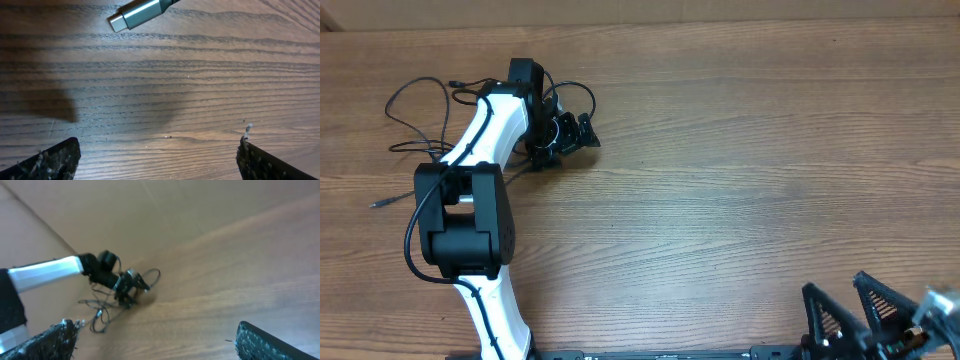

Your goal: Untangle cables

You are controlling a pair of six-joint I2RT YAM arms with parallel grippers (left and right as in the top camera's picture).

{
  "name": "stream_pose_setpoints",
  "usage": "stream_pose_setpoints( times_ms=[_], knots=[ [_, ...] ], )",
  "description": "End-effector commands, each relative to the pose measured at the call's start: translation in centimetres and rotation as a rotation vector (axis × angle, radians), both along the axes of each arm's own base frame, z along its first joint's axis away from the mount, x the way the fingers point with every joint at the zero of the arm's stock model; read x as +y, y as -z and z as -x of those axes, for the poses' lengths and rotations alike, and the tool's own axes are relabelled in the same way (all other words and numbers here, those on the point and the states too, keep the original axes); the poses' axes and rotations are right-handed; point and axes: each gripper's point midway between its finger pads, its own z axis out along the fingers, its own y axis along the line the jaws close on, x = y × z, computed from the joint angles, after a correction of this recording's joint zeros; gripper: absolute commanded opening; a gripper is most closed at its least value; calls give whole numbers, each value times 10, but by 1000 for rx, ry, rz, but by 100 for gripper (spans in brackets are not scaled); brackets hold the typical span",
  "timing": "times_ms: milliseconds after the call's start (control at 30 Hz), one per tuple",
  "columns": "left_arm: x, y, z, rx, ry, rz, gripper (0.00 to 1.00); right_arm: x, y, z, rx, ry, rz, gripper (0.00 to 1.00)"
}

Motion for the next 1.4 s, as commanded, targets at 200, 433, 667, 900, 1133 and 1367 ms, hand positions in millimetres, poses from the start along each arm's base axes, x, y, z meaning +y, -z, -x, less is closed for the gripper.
stream_pose_setpoints(
  times_ms=[200,433,667,900,1133,1367],
  knots=[
    [-2,1,-2,3,-1,11,100,0,10,-17,-159,0,-8,100],
    [-2,1,-2,3,-1,11,99,7,14,-62,-286,-15,-19,100],
    [-2,1,-2,3,-1,11,100,8,-32,-78,-734,-10,-48,100],
    [-2,1,-2,3,-1,11,100,-9,-41,-67,-1014,109,-25,100],
    [-2,1,-2,3,-1,11,100,-35,-5,-95,-910,275,-53,100],
    [-2,1,-2,3,-1,11,100,-39,48,-127,-709,303,-19,100]
  ],
)
